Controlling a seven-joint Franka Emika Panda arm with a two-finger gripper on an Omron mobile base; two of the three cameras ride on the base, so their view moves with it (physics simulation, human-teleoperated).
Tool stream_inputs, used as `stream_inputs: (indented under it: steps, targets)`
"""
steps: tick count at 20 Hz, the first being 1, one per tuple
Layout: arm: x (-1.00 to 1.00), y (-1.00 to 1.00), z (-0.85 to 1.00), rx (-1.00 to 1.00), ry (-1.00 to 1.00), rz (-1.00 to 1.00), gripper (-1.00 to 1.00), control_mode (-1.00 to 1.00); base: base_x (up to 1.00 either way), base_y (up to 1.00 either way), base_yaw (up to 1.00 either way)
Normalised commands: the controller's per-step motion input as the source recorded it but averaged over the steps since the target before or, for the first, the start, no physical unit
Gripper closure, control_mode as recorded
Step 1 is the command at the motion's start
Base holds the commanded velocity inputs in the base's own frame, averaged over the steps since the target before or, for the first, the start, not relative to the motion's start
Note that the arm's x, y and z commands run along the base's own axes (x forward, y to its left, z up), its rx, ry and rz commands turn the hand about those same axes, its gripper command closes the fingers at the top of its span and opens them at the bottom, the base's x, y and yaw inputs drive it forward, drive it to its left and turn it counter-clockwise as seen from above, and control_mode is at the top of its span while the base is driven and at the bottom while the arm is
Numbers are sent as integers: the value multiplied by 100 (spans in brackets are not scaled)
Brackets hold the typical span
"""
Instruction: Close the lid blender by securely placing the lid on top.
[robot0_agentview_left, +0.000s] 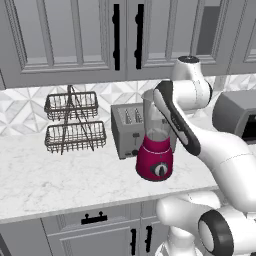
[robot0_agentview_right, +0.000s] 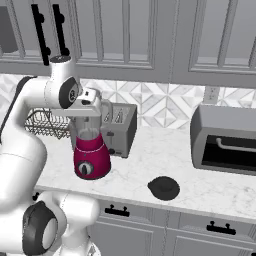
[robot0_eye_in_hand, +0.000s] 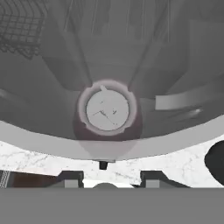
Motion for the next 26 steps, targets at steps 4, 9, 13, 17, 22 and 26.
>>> stream_inputs:
  steps: [4, 9, 13, 17, 22, 26]
  targets:
    - [-60, -36, 0, 9, -19, -4, -100, -100, 0, 0, 0]
    - [-85, -100, -6, 21, -31, -7, -100, -100, 0, 0, 0]
    - [-67, -100, -8, 22, -39, 0, -100, -100, 0, 0, 0]
    - [-56, -100, -12, 21, -24, 0, -100, -100, 0, 0, 0]
    - [-4, -100, -35, 10, 13, -19, -100, -100, 0, 0, 0]
    - [12, -100, -31, 3, 35, -44, -100, -100, 0, 0, 0]
